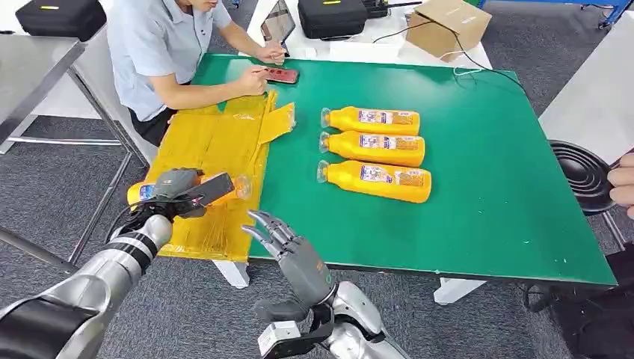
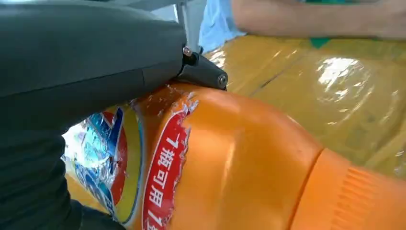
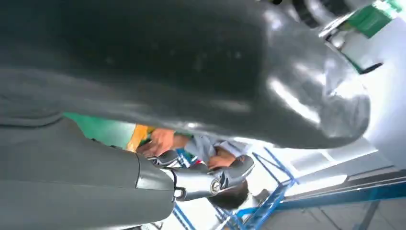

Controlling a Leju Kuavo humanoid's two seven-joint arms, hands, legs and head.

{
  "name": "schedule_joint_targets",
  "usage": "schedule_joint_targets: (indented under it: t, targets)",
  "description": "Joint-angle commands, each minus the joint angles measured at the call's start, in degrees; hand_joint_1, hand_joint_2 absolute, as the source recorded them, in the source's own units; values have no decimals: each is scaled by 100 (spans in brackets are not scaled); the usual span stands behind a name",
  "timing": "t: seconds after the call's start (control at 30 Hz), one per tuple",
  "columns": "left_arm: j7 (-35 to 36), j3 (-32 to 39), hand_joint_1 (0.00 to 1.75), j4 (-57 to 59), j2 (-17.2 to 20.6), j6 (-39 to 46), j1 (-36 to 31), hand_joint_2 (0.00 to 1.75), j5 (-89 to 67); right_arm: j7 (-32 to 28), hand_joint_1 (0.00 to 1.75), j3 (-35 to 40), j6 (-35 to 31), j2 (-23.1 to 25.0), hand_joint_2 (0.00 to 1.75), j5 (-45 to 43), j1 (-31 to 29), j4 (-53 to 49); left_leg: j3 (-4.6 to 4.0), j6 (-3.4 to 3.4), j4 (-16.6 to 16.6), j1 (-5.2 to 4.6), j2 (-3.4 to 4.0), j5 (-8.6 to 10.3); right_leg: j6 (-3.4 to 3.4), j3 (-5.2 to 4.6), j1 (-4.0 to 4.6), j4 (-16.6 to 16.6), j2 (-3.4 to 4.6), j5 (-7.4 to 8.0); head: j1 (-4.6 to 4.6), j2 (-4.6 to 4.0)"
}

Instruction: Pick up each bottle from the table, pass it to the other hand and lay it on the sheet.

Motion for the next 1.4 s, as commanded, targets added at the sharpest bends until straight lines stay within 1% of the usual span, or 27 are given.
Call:
schedule_joint_targets:
  t: [0.03, 0.17, 0.2, 0.23, 0.27, 0.3, 0.33, 0.5, 0.53, 0.57, 0.63, 0.7, 0.8, 0.83, 0.97, 1.0, 1.03, 1.07, 1.1, 1.13, 1.17, 1.23, 1.3, 1.33, 1.37, 1.4]
  targets:
    - [-100, -245, 175, 899, 98, -240, -190, 175, -102, -51, 0, 310, 109, -62, 0, -72, -105, 324, 28, -3, -10, -2, 12, -3, -7, 21, 0, -6, 7, -1, 0, 0]
    - [-348, -14, 175, 893, 11, -407, -99, 175, 35, -106, 0, 348, 117, -16, 0, -152, -130, 467, 44, -5, -13, 1, 17, -5, -10, 34, 3, -6, 11, -1, -2, 0]
    - [-351, 10, 94, 890, -2, -408, -91, 175, 52, -111, 0, 350, 112, -11, 0, -157, -132, 477, 53, -6, -17, 4, 19, -5, -14, 43, 6, -11, 10, -1, -2, 0]
    - [-374, 63, 40, 886, -22, -432, -82, 175, 88, -119, 0, 352, 107, -1, 0, -171, -135, 498, 46, -4, -12, 1, 14, -4, -9, 36, 3, -5, 8, -1, -2, 0]
    - [-516, 191, 5, 854, -44, -537, -62, 175, 217, -131, 0, 354, 94, 5, 0, -190, -139, 524, 45, -3, -10, -1, 10, -3, -7, 37, 0, -1, 5, -2, -2, 0]
    - [-607, 324, 0, 855, -62, -631, -56, 175, 354, -132, 0, 363, 98, 5, 0, -203, -144, 556, 55, -4, -15, 1, 11, -3, -11, 47, 3, -8, 4, -2, -2, 0]
    - [-751, 428, 0, 821, -78, -717, -51, 175, 444, -153, 0, 357, 77, 14, 0, -224, -150, 608, 51, -3, -11, 1, 12, -3, -8, 44, 3, -4, 6, -1, -2, 0]
    - [-745, 427, 0, 820, -90, -733, -66, 175, 442, -156, 0, 354, 71, 8, 0, -226, -146, 614, 49, -1, -10, 0, 7, -2, -7, 43, 1, -2, 1, -3, -2, 0]
    - [-1088, 595, 0, 735, -115, -878, -45, 175, 637, -162, 0, 350, 73, 10, 0, -244, -147, 652, 54, -2, -10, 3, 9, -5, -9, 49, 4, -5, 0, -3, -2, 0]
    - [-1238, 696, 0, 696, -156, -969, -51, 175, 754, -176, 0, 341, 50, 10, 0, -243, -144, 682, 54, -2, -11, 1, 4, -3, -8, 50, 1, -4, -3, -4, 0, 0]
    - [-1375, 761, 0, 632, -215, -1055, -71, 175, 848, -191, 0, 334, 28, 11, 0, -241, -146, 717, 42, -1, -7, 0, 0, 0, -5, 39, -1, 1, -3, -2, -2, 0]
    - [-1372, 761, 0, 626, -226, -1052, -81, 175, 847, -192, 0, 333, 27, 10, 0, -241, -147, 719, 48, -3, -10, 1, -2, -1, -9, 47, 0, -3, -7, -3, -2, 0]
    - [-1815, 1042, 0, 446, -347, -1449, -66, 175, 1278, -233, 0, 317, -30, 21, 0, -254, -149, 773, 44, -2, -8, 1, -22, 0, -7, 47, 0, -2, -18, -5, 0, 0]
    - [-1889, 1090, 0, 357, -378, -1598, -49, 175, 1417, -245, 0, 311, -47, 22, 0, -258, -151, 793, 40, -1, -6, 0, -19, 0, -6, 42, -1, 0, -14, -4, 0, 0]
    - [-2277, 1039, 0, -205, -421, -1507, 146, 175, 1654, -248, 0, 255, -167, 3, 0, -215, -117, 810, 43, -1, -6, 2, -28, -1, -9, 50, 2, -2, -26, -8, 0, 0]
    - [-2427, 1199, 0, -579, -471, -1438, 312, 175, 1980, -239, 0, 220, -207, -13, 0, -188, -78, 786, 39, -1, -5, 2, -26, -1, -7, 46, 1, -2, -23, -6, 0, 0]
    - [-2867, 1214, 0, -1081, -541, -537, 530, 175, 1893, -218, 0, 185, -261, -17, 0, -160, -40, 762, 39, -1, -6, 1, -20, -1, -6, 43, 0, -2, -16, -5, -2, 0]
    - [-3041, 1051, 0, -1608, -602, -282, 750, 175, 1829, -212, 0, 209, -243, -79, 0, -140, -65, 753, 42, -2, -5, 3, -21, -4, -9, 49, 3, -3, -21, -8, -2, 0]
    - [-3116, 988, 0, -2223, -643, -285, 969, 175, 1995, -213, 0, 191, -229, -103, 0, -170, -87, 786, 37, -1, -5, 2, -22, -2, -7, 43, 1, -2, -21, -7, 0, 0]
    - [-3008, 949, 0, -2936, -696, -369, 1212, 175, 2345, -251, 0, 162, -235, -104, 0, -180, -107, 846, 29, 1, -6, -1, -32, 2, -4, 35, -3, 0, -30, -7, -2, 0]
    - [-3012, 879, 0, -3350, -688, -323, 1334, 175, 2486, -271, 0, 181, -212, -103, 0, -178, -137, 892, 34, 0, -5, 0, -29, -2, -6, 40, -1, -2, -30, -11, 0, 0]
    - [-2932, 903, 0, -3824, -716, -258, 1462, 175, 2987, -312, 0, 203, -210, -81, 0, -182, -167, 937, 33, -2, -1, 2, -18, -8, -9, 36, 2, 0, -20, -12, -2, 0]
    - [-3086, 1131, 0, -4394, -788, -349, 1685, 175, 3727, -291, 0, 216, -253, -82, 0, -175, -146, 919, 18, -1, -1, -1, -23, -2, -5, 22, 1, 2, -21, -6, 0, 0]
    - [-3067, 1160, 0, -4586, -782, -383, 1765, 175, 3878, -280, 0, 220, -275, -90, 0, -171, -134, 906, 23, -2, 1, 1, -22, -8, -8, 30, 4, 1, -22, -11, 0, 0]
    - [-3100, 1385, 0, -4992, -881, -387, 1940, 175, 4415, -248, 0, 205, -355, -107, 0, -152, -101, 882, 14, -1, 2, -2, -15, -7, -6, 20, 2, 4, -14, -8, 0, 0]
    - [-3035, 1375, 0, -5194, -839, -384, 2015, 175, 4469, -240, 0, 211, -359, -125, 0, -154, -91, 868, 15, -1, -1, -2, -5, -8, -6, 16, 2, 2, -4, -6, 0, 0]
